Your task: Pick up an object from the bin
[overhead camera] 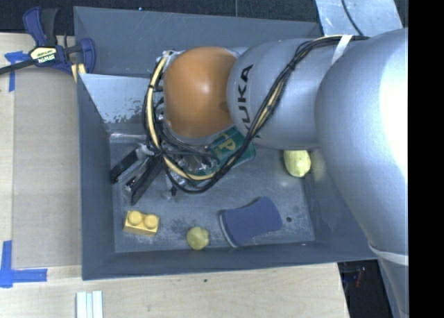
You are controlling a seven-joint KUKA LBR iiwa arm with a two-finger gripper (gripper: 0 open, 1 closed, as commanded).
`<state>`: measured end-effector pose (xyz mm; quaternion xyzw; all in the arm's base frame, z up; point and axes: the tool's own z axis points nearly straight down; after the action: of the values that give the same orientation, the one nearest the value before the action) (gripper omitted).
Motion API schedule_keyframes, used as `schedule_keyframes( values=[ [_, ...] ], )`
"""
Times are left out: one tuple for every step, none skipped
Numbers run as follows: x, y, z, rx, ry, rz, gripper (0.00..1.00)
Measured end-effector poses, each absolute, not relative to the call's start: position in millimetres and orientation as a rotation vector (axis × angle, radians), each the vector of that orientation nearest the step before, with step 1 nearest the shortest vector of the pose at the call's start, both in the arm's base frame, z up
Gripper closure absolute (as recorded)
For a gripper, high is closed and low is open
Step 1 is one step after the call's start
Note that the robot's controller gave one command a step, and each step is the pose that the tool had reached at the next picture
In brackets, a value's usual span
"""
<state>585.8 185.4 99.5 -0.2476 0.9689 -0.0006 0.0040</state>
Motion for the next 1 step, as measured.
schedule_keyframes(
  values=[
    [588.1, 183.3, 95.9, -0.748, 3.038, 0.011, 0.0]
  ],
)
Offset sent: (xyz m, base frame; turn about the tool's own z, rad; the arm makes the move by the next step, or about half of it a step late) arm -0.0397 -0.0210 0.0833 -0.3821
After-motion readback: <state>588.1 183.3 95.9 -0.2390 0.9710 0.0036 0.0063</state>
